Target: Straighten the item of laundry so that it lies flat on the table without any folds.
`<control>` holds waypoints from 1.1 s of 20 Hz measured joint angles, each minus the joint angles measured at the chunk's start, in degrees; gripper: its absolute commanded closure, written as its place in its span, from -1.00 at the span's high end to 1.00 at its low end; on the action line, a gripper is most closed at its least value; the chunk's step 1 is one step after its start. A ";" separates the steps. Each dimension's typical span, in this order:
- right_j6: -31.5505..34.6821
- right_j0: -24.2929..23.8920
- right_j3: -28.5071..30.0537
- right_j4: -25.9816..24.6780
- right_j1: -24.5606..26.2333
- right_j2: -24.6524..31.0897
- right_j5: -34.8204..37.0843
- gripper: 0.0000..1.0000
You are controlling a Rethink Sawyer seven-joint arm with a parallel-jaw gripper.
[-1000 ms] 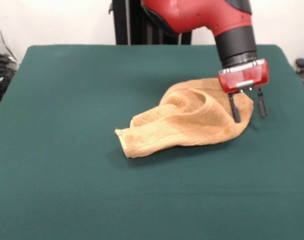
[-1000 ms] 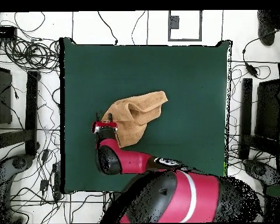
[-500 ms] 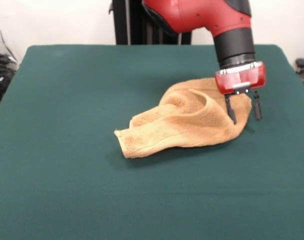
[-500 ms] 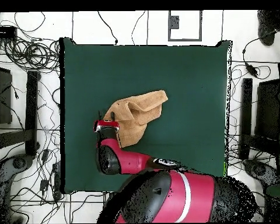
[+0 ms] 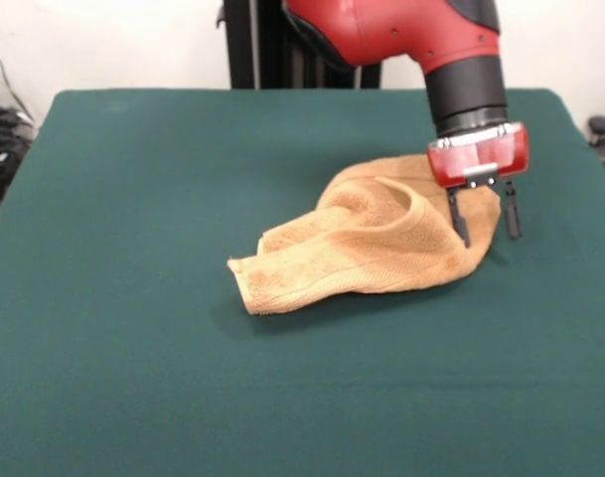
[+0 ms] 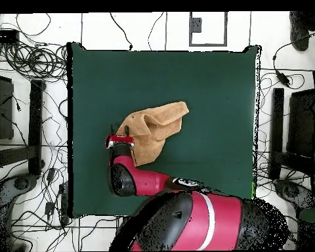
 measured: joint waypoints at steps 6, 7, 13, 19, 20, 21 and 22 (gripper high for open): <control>0.00 -1.43 -2.25 -4.96 1.76 0.06 -0.01 1.00; 0.00 -1.64 -2.55 -5.70 2.02 0.09 -0.02 1.00; 0.00 -3.24 -5.72 -11.78 4.01 0.69 -0.02 1.00; 0.00 -4.05 -8.87 -14.16 5.53 1.66 -0.07 1.00; 0.00 -4.09 -9.30 -14.38 5.67 1.79 -0.06 1.00; 0.00 -4.09 -9.90 -14.42 5.88 1.98 -0.06 1.00; 0.00 -4.10 -10.50 -14.46 6.08 2.18 -0.06 1.00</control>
